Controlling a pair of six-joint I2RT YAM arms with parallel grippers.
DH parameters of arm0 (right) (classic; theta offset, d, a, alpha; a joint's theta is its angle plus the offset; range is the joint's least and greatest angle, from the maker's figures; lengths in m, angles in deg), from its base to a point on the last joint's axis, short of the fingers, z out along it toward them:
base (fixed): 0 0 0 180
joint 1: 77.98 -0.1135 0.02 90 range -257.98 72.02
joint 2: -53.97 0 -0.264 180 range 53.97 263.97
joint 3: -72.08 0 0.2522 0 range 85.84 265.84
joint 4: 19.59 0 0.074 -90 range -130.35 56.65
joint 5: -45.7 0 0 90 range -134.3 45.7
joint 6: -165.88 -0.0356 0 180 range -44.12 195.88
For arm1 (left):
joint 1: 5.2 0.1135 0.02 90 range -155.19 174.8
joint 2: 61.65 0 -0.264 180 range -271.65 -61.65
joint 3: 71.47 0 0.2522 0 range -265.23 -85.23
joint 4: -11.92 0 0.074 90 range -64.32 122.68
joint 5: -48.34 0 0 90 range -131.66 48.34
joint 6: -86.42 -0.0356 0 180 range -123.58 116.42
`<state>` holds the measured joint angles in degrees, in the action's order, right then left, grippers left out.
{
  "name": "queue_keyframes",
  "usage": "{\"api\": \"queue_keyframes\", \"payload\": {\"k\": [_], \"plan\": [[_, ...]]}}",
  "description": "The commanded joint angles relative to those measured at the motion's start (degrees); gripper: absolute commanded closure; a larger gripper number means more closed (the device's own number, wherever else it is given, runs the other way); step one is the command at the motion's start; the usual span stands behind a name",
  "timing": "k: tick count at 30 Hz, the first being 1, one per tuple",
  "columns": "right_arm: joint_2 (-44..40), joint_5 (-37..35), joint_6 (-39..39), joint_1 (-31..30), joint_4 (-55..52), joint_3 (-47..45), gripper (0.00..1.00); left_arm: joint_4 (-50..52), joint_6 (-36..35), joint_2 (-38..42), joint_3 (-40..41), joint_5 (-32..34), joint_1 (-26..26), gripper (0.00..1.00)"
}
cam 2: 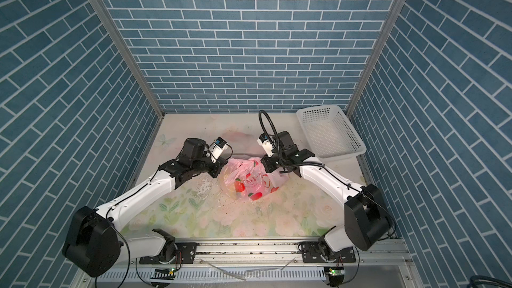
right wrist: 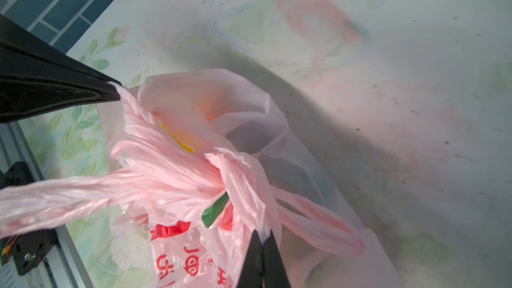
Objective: Untie the knot of the plastic bag and take out the fruit
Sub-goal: Untie the plastic bag at the center of the table.
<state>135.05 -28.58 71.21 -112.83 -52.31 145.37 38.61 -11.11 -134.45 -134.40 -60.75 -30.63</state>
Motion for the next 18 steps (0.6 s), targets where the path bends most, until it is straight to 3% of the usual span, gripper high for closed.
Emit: {"api": "queue_keyframes", "payload": {"k": [1,18], "plan": [[-4.02,-4.02,-3.24,2.26,-2.13,-4.56,1.0,0.44,2.23,1.46,1.49,0.66,1.57,1.0],[-16.69,-15.93,-17.18,8.79,-6.89,-18.78,1.0,-0.21,15.99,10.55,10.71,9.18,3.67,1.0]]}}
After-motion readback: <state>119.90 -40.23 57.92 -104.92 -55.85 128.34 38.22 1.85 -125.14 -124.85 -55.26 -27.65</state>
